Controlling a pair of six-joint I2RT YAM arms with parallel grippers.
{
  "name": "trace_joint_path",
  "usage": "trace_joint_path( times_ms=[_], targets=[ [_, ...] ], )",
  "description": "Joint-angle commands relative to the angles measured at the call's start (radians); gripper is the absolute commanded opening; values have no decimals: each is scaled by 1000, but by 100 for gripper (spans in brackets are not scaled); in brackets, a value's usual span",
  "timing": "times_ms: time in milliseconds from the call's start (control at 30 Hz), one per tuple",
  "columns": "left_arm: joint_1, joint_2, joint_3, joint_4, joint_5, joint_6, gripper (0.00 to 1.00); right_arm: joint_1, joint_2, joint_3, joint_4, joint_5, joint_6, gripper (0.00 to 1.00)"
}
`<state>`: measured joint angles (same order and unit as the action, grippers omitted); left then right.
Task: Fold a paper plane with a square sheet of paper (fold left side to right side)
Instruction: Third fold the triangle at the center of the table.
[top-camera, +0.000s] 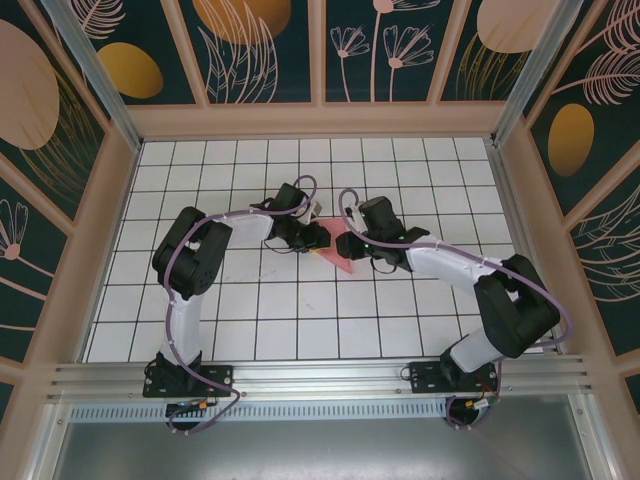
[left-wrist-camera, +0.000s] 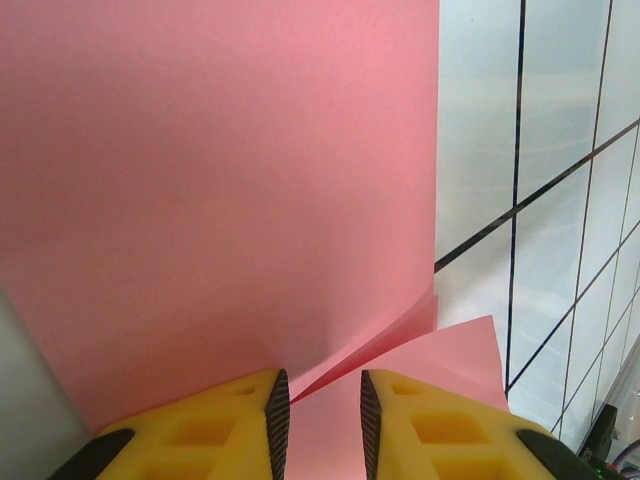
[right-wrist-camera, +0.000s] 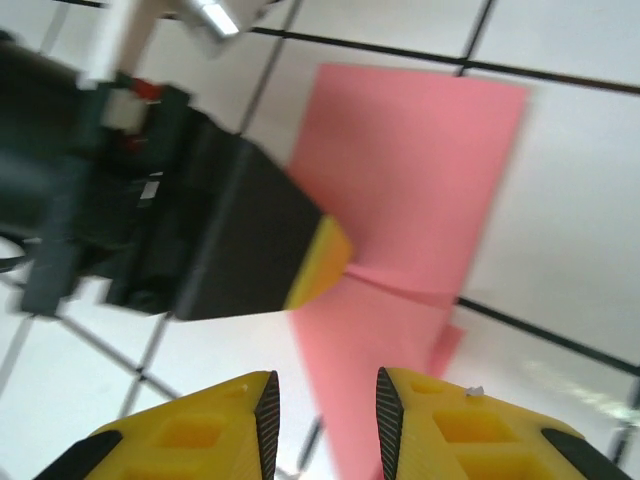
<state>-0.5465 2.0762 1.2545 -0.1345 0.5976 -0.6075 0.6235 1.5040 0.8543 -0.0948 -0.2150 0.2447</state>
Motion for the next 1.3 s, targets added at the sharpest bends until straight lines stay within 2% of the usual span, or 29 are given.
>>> trace_joint_path(
  times_ms=[0,67,400,933,1267],
  targets=[
    [-10,71,-24,-19,-83,13,30,4,-16,-34,17,-189,77,35],
    [-10,70,-23,-20,-84,14,30,3,5,-32,40,-230,96,34],
    [-12,70,-18,-25,-90,15,30,2,187,64,-21,-236,79,34],
    [-12,69,-14,-37,-99,22,30,1,259,45,-79,-179,64,33],
    [-12,73,-4,-48,-119,26,29,0,263,12,-124,-143,74,21]
  ],
)
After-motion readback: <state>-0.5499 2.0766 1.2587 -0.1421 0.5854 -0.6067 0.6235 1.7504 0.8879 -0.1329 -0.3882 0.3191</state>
